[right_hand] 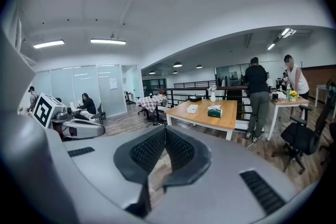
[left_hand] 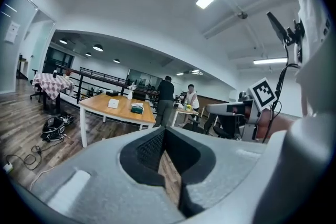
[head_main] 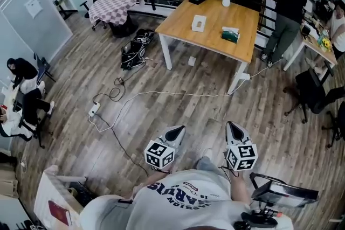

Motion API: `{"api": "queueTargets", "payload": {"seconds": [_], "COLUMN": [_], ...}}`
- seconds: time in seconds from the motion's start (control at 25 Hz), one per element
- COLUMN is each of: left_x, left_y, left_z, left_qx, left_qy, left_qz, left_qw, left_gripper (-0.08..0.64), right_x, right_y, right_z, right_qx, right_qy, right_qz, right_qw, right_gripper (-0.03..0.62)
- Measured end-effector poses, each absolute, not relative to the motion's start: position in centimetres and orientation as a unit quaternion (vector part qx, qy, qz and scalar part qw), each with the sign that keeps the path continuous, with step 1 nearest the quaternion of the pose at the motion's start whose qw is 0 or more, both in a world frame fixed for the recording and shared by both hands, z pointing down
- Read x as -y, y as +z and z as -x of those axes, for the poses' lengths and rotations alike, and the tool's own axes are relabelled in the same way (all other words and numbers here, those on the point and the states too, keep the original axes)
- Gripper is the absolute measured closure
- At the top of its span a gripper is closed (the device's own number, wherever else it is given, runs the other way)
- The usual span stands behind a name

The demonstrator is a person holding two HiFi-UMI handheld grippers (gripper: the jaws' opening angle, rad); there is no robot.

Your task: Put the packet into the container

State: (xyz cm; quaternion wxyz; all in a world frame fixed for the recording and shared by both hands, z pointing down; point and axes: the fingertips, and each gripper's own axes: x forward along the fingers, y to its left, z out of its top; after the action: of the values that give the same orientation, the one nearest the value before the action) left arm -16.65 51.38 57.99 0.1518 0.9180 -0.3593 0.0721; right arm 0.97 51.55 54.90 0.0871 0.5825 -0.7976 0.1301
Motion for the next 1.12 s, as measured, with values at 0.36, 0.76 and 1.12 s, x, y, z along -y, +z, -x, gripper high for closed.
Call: {"api": "queueTargets", "payload": {"seconds": [0.36, 0.76, 1.12], "left_x": [-45.7, -40.9, -38.4], "left_y": [55.6, 55.9, 56.4], "left_z": [11.0, 7.5, 3.4], "left_qx": [0.347, 0.384, 0.416], "left_qy": [0.061, 0.074, 0.072], "left_qz": [-0.927, -0.911, -0.896], "left_qw": [0.128, 0.128, 0.135], "left_gripper": [0.56, 0.56, 0.56], "right_x": [-45.7, -39.3, -33.8], "right_y": [56.0, 57.0, 59.4], "right_z": [-5.8, -9.5, -15.1], "right_qx": [0.795, 0.821, 0.829], "right_qy": [0.144, 0.151, 0.152], "right_qz": [-0.584, -0.543, -0.53], "right_qw": [0.081, 0.089, 0.089], "right_gripper": [0.583, 0.583, 0.583]}}
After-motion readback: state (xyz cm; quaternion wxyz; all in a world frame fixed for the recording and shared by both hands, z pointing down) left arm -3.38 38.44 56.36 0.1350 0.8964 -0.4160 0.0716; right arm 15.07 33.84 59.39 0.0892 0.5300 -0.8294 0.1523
